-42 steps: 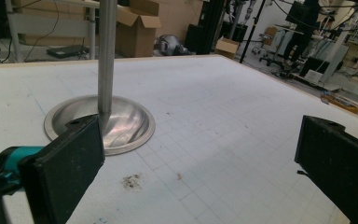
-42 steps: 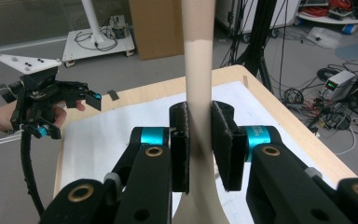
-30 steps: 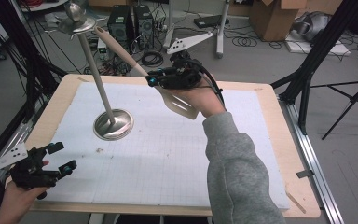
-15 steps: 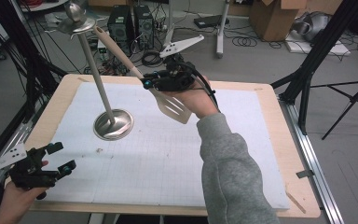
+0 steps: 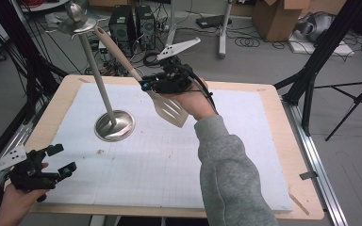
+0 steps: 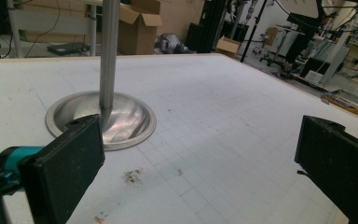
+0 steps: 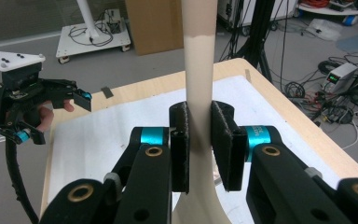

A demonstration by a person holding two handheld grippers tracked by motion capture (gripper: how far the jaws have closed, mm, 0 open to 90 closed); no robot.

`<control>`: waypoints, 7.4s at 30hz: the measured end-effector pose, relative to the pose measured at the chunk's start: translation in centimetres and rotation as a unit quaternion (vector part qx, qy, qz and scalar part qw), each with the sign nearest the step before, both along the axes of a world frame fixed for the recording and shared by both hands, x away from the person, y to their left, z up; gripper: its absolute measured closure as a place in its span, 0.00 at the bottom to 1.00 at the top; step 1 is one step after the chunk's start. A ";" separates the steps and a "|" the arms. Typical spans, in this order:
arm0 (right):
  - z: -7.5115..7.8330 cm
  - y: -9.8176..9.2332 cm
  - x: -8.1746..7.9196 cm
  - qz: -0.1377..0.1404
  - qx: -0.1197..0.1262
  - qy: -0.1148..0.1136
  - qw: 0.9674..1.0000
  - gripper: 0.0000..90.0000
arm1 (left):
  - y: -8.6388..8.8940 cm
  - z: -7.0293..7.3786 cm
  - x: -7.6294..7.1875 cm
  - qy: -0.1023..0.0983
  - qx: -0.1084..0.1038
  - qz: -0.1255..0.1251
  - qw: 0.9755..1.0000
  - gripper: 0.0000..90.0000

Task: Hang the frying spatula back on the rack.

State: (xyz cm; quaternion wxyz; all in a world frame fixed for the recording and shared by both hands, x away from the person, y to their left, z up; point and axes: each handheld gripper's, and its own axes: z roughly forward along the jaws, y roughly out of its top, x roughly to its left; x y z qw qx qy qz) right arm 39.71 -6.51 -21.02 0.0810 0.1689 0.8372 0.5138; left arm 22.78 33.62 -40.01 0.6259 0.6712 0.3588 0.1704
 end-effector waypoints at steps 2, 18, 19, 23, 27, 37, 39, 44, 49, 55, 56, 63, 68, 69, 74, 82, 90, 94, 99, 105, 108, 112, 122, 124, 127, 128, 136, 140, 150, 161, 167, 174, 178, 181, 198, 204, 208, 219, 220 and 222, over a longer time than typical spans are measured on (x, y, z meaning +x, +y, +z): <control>-0.1 0.1 0.0 0.000 0.002 0.002 1.000 0.87 | 0.0 0.0 0.0 0.000 0.000 0.000 1.000 0.02; -1.0 1.2 0.6 0.001 0.003 0.005 1.000 0.87 | 0.0 0.0 -0.1 0.001 -0.002 0.000 1.000 0.02; -1.1 1.4 0.6 0.001 0.003 0.005 1.000 0.87 | 0.0 0.0 -0.1 0.001 -0.001 0.000 1.000 0.02; -1.2 1.5 0.7 0.002 0.003 0.003 1.000 0.87 | 0.0 0.0 -0.2 0.002 0.000 0.000 1.000 0.02; -1.4 1.8 0.8 0.001 0.002 0.003 1.000 0.86 | -0.1 0.0 -0.2 0.002 0.000 -0.002 1.000 0.02; -1.9 2.5 1.0 0.000 0.002 0.001 1.000 0.86 | 0.0 0.0 -0.3 0.001 -0.001 -0.001 1.000 0.02; -2.0 2.7 1.0 -0.001 0.003 0.003 1.000 0.86 | 0.0 0.0 -0.3 0.001 0.001 -0.001 1.000 0.02; -2.3 3.2 1.2 -0.001 0.004 0.001 1.000 0.86 | 0.0 0.1 -0.3 0.001 0.000 -0.002 1.000 0.02; -2.5 3.5 1.3 -0.003 0.000 -0.003 1.000 0.86 | 0.1 0.1 -0.4 0.001 0.000 -0.001 1.000 0.02; -2.9 4.1 1.5 -0.004 -0.007 -0.006 1.000 0.86 | 0.1 0.1 -0.5 0.001 0.000 0.002 1.000 0.02; -2.9 4.1 1.5 -0.004 -0.007 -0.006 1.000 0.86 | 0.1 0.1 -0.5 0.001 0.000 0.002 1.000 0.02; -3.2 4.7 1.7 -0.004 -0.007 -0.003 1.000 0.86 | 0.2 0.1 -0.5 0.000 -0.002 0.002 1.000 0.02; -3.4 5.0 1.8 -0.004 -0.007 -0.002 1.000 0.86 | 0.2 0.1 -0.5 0.000 0.001 0.001 1.000 0.02; -3.4 5.1 1.7 -0.003 -0.006 0.001 1.000 0.86 | 0.2 0.1 -0.6 0.000 0.000 0.002 1.000 0.02; -3.6 5.4 1.8 -0.004 -0.005 0.000 1.000 0.86 | 0.2 0.0 -0.5 0.001 0.001 0.001 1.000 0.02; -3.6 5.5 1.8 -0.006 -0.004 0.000 1.000 0.86 | 0.1 0.0 -0.6 0.001 0.000 0.002 1.000 0.02; -3.6 5.5 1.7 -0.012 0.000 -0.010 1.000 0.82 | 0.1 0.0 -0.6 0.003 0.003 0.002 1.000 0.02; -3.6 5.4 1.5 -0.010 -0.002 -0.017 1.000 0.69 | 0.1 0.0 -0.6 0.002 0.004 0.002 1.000 0.02; -3.5 4.8 1.2 -0.016 -0.001 -0.022 1.000 0.52 | 0.2 0.1 -0.7 0.001 0.002 0.005 1.000 0.02; -3.1 3.7 1.1 -0.028 0.026 -0.035 0.999 0.32 | 0.5 0.0 -0.7 0.001 0.000 0.008 1.000 0.02; -3.1 3.4 1.1 -0.030 0.033 -0.034 0.998 0.23 | 0.3 -0.1 -0.6 0.004 0.002 0.005 1.000 0.02; -3.0 3.1 0.9 -0.045 0.044 -0.041 0.997 0.15 | -0.2 -0.2 -0.4 0.009 0.009 -0.002 1.000 0.02; -3.4 2.4 0.8 -0.036 0.041 -0.041 0.998 0.11 | 0.0 -0.2 -0.1 0.004 0.000 0.001 1.000 0.02; -3.5 2.2 0.8 -0.036 0.039 -0.041 0.998 0.11 | -0.1 -0.2 0.1 0.003 0.000 0.001 1.000 0.02; -3.6 1.5 0.7 -0.039 0.038 -0.040 0.998 0.11 | 0.0 -0.2 0.2 0.004 0.000 0.001 1.000 0.02; -3.6 1.5 0.7 -0.039 0.038 -0.040 0.998 0.11 | 0.0 -0.3 0.2 0.004 -0.002 0.002 1.000 0.02; -3.8 0.2 0.4 -0.039 0.031 -0.037 0.998 0.11 | 0.0 -0.2 0.5 0.002 -0.007 0.006 1.000 0.02; -4.1 -0.4 0.2 -0.041 0.032 -0.034 0.998 0.11 | -0.5 -0.4 0.9 0.003 -0.004 0.005 1.000 0.02; -5.1 -2.3 -0.2 -0.043 0.037 -0.033 0.998 0.11 | -0.6 -0.3 1.1 -0.002 -0.003 0.005 1.000 0.02; -6.6 -4.9 -1.4 -0.046 0.042 -0.025 0.998 0.11 | -0.4 -0.2 1.0 -0.015 -0.009 0.011 1.000 0.02; -7.4 -6.4 -1.7 -0.051 0.043 -0.028 0.997 0.11 | -0.4 -0.3 1.0 -0.012 -0.006 0.012 1.000 0.02; -7.8 -7.8 -2.4 -0.053 0.056 -0.037 0.996 0.11 | -0.5 -0.4 1.1 -0.009 -0.003 0.011 1.000 0.02; -8.0 -8.5 -2.8 -0.052 0.062 -0.039 0.996 0.11 | -0.5 -0.4 1.1 -0.008 -0.003 0.010 1.000 0.02; -8.3 -9.1 -3.1 -0.051 0.065 -0.036 0.996 0.11 | -0.6 -0.4 1.2 -0.007 -0.002 0.010 1.000 0.02; -10.4 -13.7 -4.5 -0.077 0.088 -0.034 0.993 0.11 | 0.0 -0.5 1.3 -0.005 -0.001 0.017 1.000 0.02; -11.2 -15.3 -5.0 -0.089 0.093 -0.030 0.991 0.11 | -0.1 -0.5 1.4 -0.006 -0.001 0.016 1.000 0.02; -11.6 -16.1 -5.4 -0.093 0.094 -0.031 0.991 0.11 | -0.3 -0.5 1.4 -0.005 -0.001 0.016 1.000 0.02; -12.7 -17.5 -6.7 -0.098 0.102 -0.037 0.989 0.11 | -0.5 -0.5 1.6 -0.005 0.000 0.014 1.000 0.02; -12.8 -17.7 -6.9 -0.097 0.105 -0.035 0.989 0.11 | -0.5 -0.5 1.6 -0.005 0.000 0.014 1.000 0.02; -13.2 -18.1 -7.0 -0.100 0.108 -0.035 0.988 0.11 | -0.6 -0.5 1.6 -0.004 0.003 0.013 1.000 0.02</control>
